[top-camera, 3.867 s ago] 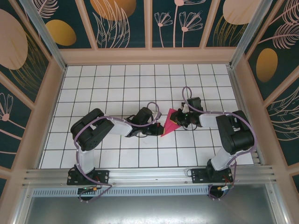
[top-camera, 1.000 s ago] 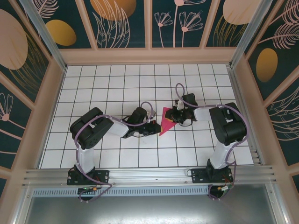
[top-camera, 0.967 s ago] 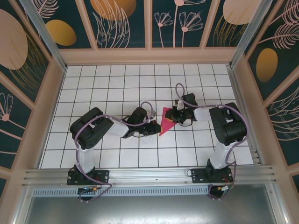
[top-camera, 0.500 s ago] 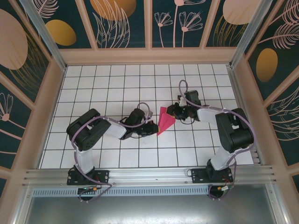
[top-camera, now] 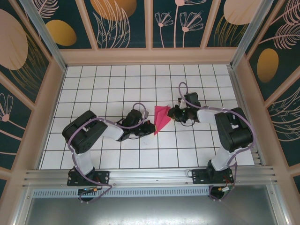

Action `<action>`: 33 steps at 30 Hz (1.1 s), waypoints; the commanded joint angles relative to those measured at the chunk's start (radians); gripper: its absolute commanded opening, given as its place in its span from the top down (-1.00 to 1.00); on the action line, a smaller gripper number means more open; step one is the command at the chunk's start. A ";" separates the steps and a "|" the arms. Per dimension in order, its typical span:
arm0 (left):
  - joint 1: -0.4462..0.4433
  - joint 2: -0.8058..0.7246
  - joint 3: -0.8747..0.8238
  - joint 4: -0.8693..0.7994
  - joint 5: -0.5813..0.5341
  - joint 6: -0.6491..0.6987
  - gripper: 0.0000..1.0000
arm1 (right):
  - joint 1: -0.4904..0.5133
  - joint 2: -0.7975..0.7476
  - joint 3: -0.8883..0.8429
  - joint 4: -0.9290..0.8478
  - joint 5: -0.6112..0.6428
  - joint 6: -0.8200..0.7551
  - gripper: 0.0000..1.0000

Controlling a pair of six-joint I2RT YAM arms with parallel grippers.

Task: Fold a paper plane with a square sheet of paper (pick it up from the middle)
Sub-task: Fourth fold the wing at the center of the table.

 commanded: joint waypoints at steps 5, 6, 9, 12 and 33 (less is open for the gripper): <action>0.008 -0.020 -0.006 -0.025 -0.024 0.020 1.00 | 0.037 0.034 0.017 0.002 -0.006 -0.007 0.75; 0.007 -0.020 -0.007 -0.026 -0.026 0.019 1.00 | 0.041 0.045 0.029 0.003 -0.018 -0.007 0.75; 0.007 -0.016 -0.006 -0.024 -0.023 0.017 1.00 | 0.061 0.091 0.059 -0.025 0.017 -0.008 0.79; 0.008 -0.017 -0.005 -0.026 -0.024 0.018 1.00 | 0.065 0.112 0.059 -0.045 0.069 0.007 0.80; 0.010 0.018 0.033 -0.105 0.002 -0.011 1.00 | 0.087 0.102 -0.004 -0.032 0.067 0.083 0.87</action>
